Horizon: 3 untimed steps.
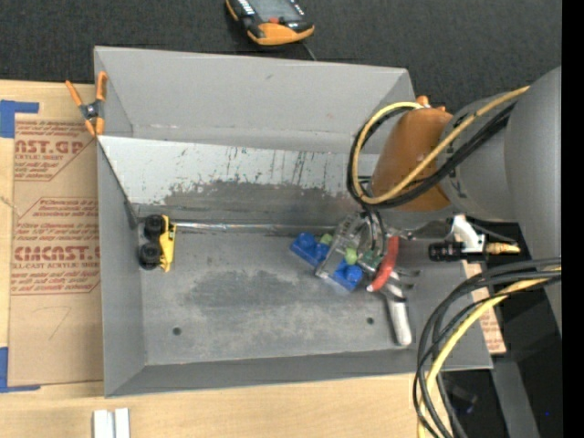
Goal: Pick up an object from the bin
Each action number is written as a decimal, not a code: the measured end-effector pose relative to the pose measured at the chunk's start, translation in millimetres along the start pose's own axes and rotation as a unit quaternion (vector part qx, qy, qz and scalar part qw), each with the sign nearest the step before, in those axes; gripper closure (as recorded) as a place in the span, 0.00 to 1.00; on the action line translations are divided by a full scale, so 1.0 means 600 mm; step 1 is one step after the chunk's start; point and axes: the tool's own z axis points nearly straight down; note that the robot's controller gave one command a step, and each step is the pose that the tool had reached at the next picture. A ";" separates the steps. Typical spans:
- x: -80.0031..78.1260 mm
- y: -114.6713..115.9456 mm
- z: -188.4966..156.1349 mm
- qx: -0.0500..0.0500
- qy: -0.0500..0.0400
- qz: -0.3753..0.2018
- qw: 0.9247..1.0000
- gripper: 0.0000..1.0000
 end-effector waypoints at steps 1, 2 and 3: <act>0.000 0.000 0.000 0.000 0.000 0.000 1.000 1.00; 0.005 -0.001 -0.032 0.002 0.005 -0.001 1.000 1.00; 0.003 -0.001 -0.099 0.002 0.004 0.000 1.000 1.00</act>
Offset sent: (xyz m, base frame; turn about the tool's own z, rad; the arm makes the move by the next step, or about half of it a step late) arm -0.0001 0.0001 0.0929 -0.0004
